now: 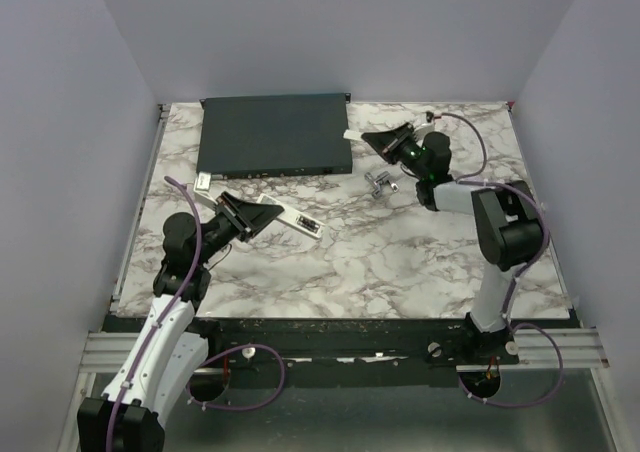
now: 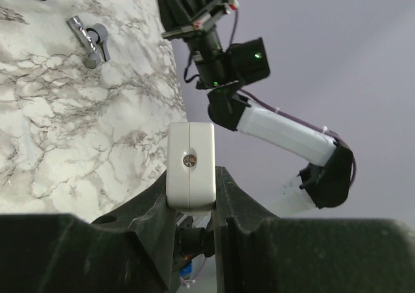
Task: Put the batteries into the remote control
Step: Pick up the battery cover at the center of the board, then load the battery cover into the remote control.
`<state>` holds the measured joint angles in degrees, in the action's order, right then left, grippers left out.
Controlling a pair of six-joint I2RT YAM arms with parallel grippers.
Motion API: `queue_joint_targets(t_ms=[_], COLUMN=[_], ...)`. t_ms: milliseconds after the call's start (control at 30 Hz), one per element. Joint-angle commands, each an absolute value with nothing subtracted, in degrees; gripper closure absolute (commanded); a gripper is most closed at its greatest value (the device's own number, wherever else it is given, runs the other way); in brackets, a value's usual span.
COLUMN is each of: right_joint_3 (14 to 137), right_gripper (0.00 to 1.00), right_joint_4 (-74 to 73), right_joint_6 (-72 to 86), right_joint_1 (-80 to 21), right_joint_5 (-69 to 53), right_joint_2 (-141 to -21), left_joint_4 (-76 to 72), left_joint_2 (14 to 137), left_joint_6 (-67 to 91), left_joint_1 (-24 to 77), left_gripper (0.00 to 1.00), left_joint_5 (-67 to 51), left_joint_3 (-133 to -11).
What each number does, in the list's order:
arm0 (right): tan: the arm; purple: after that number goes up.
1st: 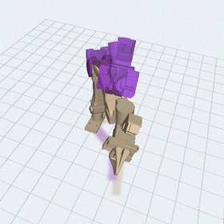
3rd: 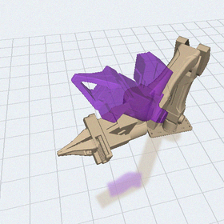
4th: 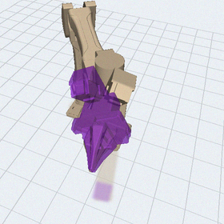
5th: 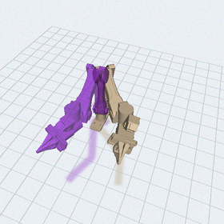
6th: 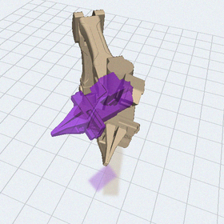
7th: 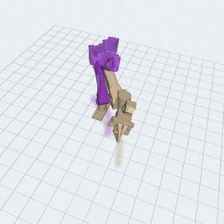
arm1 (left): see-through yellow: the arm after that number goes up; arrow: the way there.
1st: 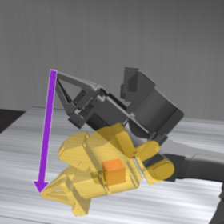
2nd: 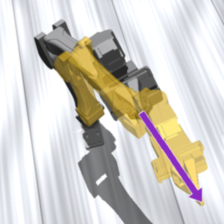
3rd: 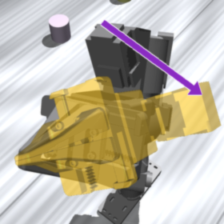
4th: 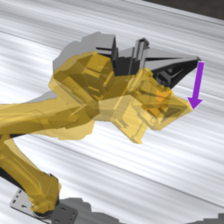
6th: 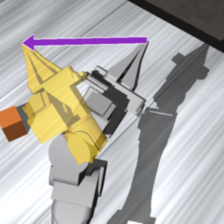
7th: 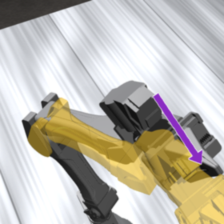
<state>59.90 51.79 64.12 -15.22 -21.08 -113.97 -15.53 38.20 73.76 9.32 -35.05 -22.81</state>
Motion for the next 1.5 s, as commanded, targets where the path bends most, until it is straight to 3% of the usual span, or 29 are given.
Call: queue_joint_targets(t_ms=[0,300,400,567,700,867,1467], right_joint_3=[54.8,48.4,46.1,37.9,38.6,41.0,39.0], right_gripper=[0.99,0.99,0.99,0.99,0.99,0.99,0.99], right_joint_4=[49.2,25.5,26.0,44.1,40.9,29.7,37.4], right_joint_6=[61.1,57.5,64.2,80.8,79.7,72.9,73.4], right_joint_1=[-14.6,-14.2,-14.2,-14.4,-16.7,-25.1,-38.8], right_joint_5=[-22.9,-24.2,-29.6,-38.9,-38.5,-28.7,-16.1], right_joint_2=[-101.1,-69.2,-63.6,-62.8,-60.7,-56.9,-63.0], left_joint_4=[-19.9,-24.6,-29.3,-33.7,-34.3,-35.4,-40.0], left_joint_2=[36.9,35.0,36.4,38.3,39.1,40.5,42.1], left_joint_6=[76.2,82.7,86.2,89.3,89.3,88.5,90.6], left_joint_1=[8.8,8.1,8.1,8.2,9.1,13.2,17.6], left_gripper=[1.0,1.0,1.0,1.0,1.0,1.0,1.0], left_joint_5=[-32.5,-28.0,-27.5,-28.6,-27.9,-23.9,-17.8], left_joint_3=[-22.9,-24.0,-23.8,-25.1,-25.7,-25.6,-24.2])
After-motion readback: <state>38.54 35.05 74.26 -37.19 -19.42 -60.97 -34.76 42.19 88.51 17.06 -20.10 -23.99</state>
